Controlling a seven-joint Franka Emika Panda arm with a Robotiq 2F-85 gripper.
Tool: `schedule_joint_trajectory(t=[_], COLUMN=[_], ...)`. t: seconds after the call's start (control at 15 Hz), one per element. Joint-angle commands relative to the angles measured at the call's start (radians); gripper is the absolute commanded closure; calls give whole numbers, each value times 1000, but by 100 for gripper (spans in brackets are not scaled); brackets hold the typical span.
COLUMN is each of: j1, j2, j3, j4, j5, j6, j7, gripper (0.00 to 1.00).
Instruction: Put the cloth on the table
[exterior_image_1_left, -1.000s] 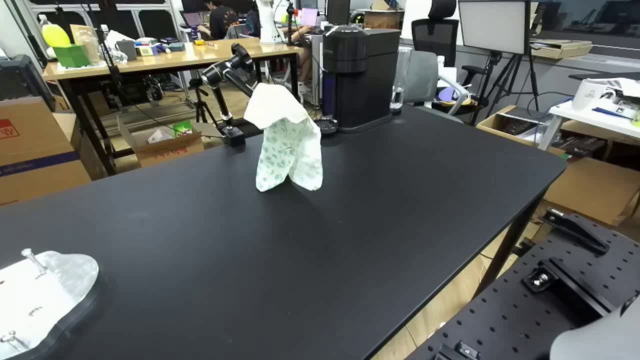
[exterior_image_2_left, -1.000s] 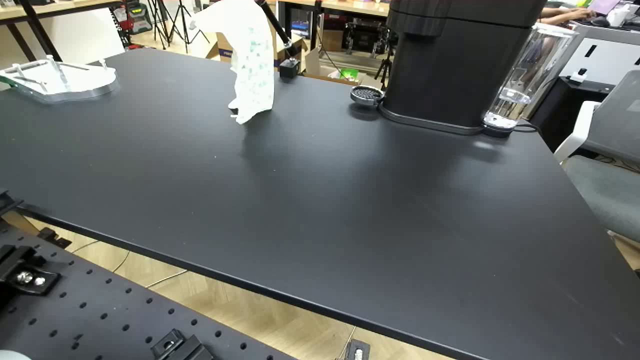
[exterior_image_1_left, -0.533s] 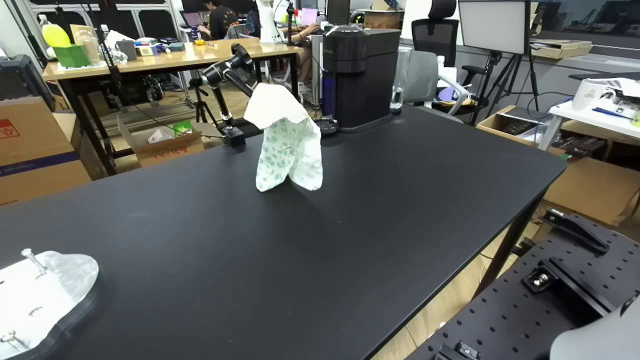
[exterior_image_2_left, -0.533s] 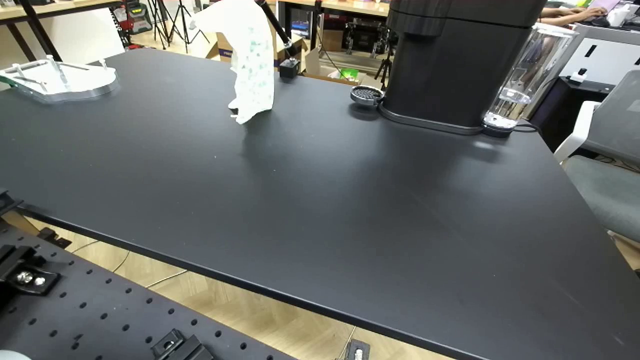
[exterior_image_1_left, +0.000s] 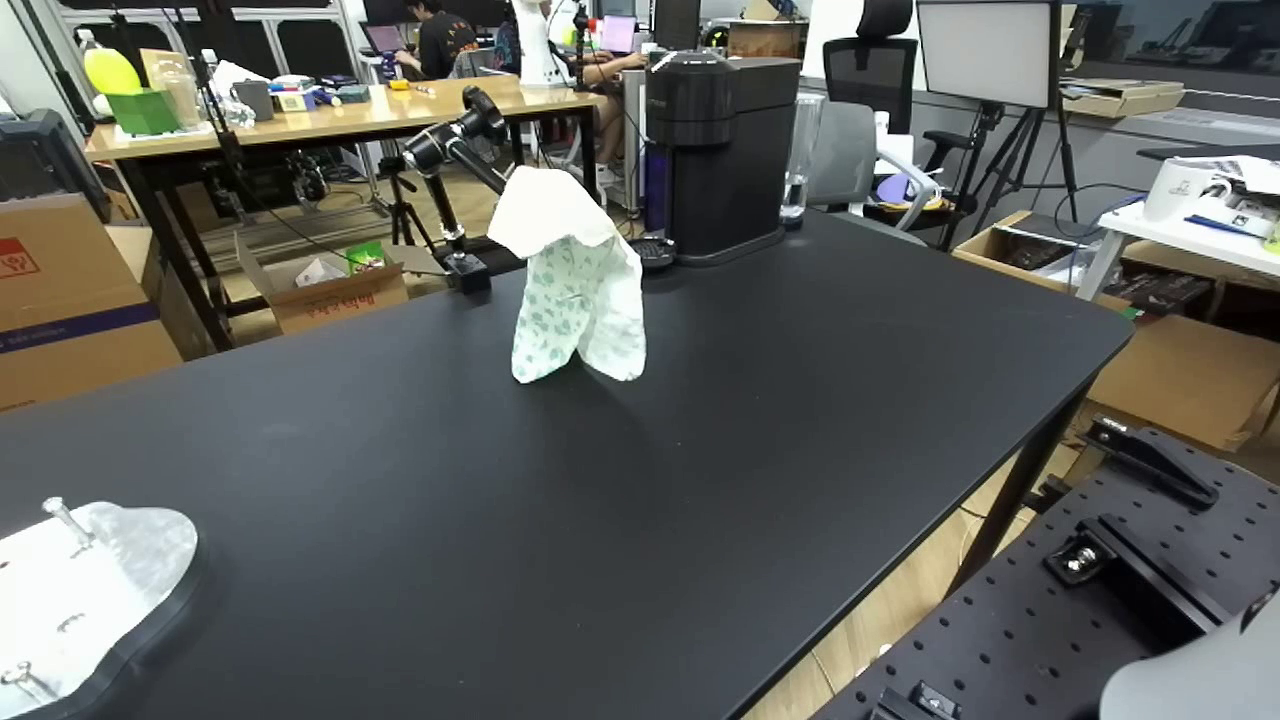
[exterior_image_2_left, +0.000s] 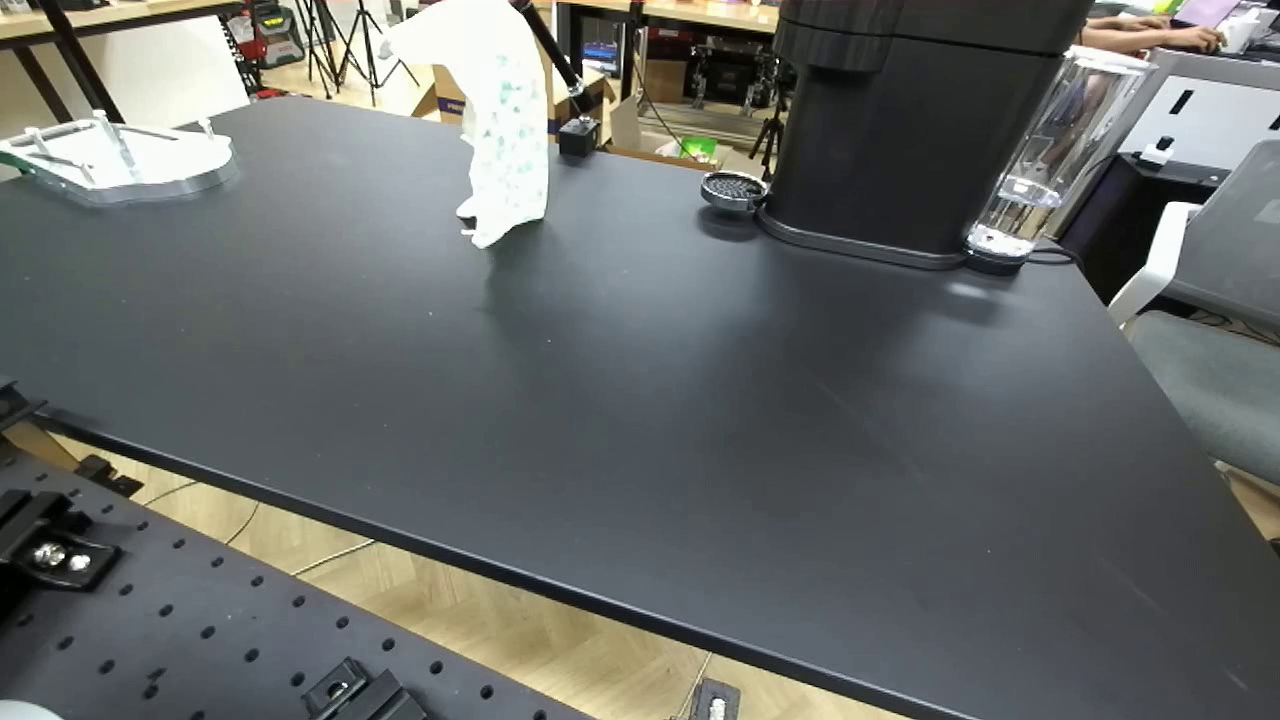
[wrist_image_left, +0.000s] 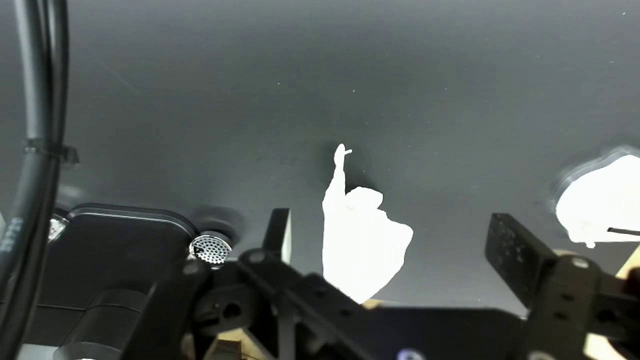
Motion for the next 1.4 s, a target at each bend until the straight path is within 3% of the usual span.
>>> schedule_joint_trajectory(t=[0.0,0.47,1.07,1.33], j1=[-16,24,18,-39], j2=[31,256,579,694], j3=[6,-13,-2,36], j4=[-87,-227,-229,-212], j5=[-48,-68,-112,-216], j6=[145,513,880,1065], j7=[-8,-105,-162,-119], gripper=[0,0,0,0])
